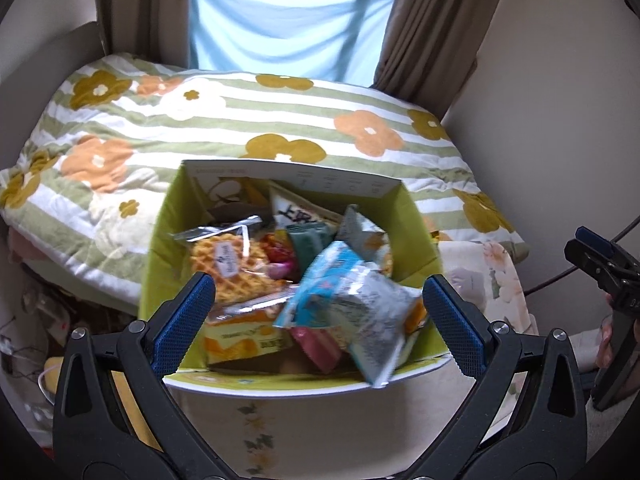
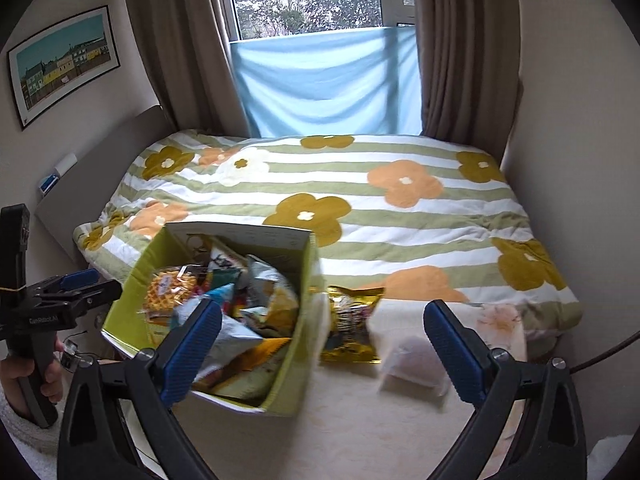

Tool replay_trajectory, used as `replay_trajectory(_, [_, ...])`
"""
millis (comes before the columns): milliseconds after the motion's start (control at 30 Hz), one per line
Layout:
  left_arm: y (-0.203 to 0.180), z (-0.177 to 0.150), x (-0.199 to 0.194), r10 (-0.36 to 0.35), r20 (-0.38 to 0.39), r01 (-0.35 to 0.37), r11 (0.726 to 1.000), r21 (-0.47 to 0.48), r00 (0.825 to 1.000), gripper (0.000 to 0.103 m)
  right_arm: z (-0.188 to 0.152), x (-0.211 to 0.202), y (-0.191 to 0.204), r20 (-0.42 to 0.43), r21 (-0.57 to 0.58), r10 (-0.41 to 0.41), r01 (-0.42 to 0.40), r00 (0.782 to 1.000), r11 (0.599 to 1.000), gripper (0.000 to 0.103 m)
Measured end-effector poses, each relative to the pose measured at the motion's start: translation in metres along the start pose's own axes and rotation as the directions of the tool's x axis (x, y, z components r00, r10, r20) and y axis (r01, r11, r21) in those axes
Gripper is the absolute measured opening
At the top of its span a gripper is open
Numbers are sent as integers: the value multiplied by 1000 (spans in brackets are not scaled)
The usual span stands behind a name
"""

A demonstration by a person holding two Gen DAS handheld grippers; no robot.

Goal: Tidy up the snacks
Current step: 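Move both tools back toward the gold chip bag and white pouch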

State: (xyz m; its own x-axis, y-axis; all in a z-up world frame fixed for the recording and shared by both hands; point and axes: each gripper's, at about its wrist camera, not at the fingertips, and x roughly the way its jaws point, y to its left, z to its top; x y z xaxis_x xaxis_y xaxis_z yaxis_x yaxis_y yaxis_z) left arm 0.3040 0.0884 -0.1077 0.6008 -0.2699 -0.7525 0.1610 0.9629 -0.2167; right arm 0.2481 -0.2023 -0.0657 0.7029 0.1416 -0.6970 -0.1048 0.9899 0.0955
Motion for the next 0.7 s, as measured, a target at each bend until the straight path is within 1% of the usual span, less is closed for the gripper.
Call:
replay_trajectory(167, [-55,-3,11,-13,-7,13,999,-47,1000,103,-7,-1,-49,-22,-17,57,-58,998,998,101])
replay_trajectory(333, [-121,-7,29,11,1,-11,999,-43,1000,103,-16,8,-88,-52,-74,106,-109,993,991,101])
replay_trajectory(467, [-162,-10,45,23,9,-23,998,-50,1000,103,-21,17,-113,-73,-123,143,-151,987,981,101])
replay_trajectory(567, [-186,-16,61,40,3,-40,998,-47,999,103,-26,27,-129,-99,-159,161,-175,982,972,101])
replay_trajectory(700, [-209,-25,82,62,5,-61,997,-45,998,103,-35,46,-142,-146,-186,181,-207,973,960,101])
